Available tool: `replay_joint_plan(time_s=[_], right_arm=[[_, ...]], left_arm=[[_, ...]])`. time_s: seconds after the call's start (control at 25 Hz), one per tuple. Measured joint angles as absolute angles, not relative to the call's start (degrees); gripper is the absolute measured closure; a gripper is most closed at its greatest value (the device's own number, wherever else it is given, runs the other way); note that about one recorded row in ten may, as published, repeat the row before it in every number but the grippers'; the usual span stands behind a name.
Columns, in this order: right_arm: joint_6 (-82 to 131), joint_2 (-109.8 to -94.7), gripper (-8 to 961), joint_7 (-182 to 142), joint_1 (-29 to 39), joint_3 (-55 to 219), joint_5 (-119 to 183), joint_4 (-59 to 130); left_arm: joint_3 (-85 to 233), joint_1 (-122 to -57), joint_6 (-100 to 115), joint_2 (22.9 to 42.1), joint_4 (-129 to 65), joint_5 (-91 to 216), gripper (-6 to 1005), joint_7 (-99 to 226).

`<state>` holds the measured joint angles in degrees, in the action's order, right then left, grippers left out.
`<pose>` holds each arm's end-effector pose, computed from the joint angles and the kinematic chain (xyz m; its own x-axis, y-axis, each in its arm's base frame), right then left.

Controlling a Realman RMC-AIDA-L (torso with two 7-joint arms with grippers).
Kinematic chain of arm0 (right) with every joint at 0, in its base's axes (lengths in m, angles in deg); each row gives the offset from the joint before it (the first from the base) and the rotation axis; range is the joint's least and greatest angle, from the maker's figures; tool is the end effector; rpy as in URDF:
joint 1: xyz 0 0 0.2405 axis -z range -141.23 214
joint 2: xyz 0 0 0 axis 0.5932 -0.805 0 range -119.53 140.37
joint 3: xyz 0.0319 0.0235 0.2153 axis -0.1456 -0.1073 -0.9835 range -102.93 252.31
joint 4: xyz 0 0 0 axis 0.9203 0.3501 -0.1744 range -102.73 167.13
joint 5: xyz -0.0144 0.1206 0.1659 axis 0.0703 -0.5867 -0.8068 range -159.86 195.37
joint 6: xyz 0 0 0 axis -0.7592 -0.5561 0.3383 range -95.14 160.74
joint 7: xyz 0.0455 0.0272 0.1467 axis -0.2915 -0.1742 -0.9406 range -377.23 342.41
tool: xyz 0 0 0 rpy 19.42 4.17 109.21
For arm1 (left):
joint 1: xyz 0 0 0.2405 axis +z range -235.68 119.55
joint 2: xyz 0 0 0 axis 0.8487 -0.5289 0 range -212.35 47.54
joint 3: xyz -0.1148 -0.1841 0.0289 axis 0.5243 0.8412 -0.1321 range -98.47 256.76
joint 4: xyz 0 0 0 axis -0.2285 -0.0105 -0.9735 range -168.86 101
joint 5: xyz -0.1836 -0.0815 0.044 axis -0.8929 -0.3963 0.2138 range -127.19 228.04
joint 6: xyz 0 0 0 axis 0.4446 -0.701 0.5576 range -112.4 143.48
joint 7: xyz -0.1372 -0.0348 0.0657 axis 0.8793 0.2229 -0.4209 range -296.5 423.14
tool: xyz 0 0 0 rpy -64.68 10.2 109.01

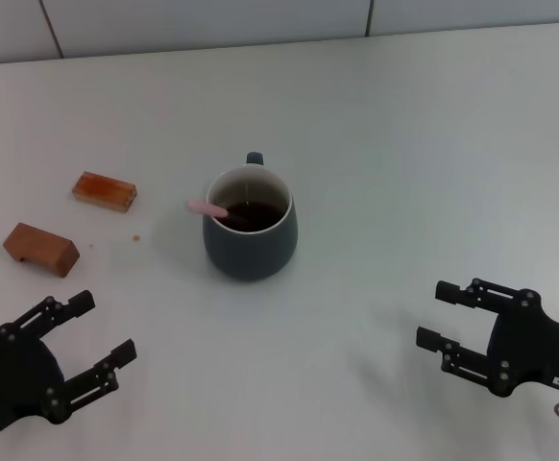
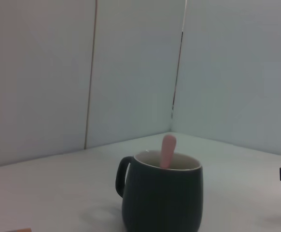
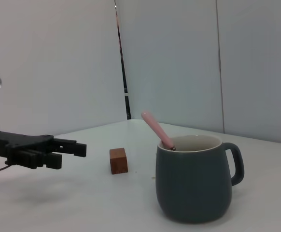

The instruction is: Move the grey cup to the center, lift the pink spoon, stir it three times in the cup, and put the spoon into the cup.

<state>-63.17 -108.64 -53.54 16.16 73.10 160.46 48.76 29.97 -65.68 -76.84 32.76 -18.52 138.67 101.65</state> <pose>0.2961 0.2111 -0.0250 0.7873 -0.1501 -0.5980 -0.4058 -0.8564 -0.3194 -0.3143 0.1888 -0.0064 0.7363 0.1640 0.6565 0.5097 -0.7726 -0.3786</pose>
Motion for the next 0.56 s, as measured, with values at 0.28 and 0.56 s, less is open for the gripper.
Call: replay_joint_plan(time_s=[0.28,0.56], right_arm=[[-63.17,-108.69,330,-53.51,16.16,73.11,160.53,48.63],[-63.03,-108.76,329,-53.48,16.03,73.11,160.58,48.46]], left_arm=[[30.25,-67.24,-75.49,33.11,-19.75,139.26,201,103.85],[30.27,-67.50,-74.66,33.21,-19.78,139.34,201,104.06]])
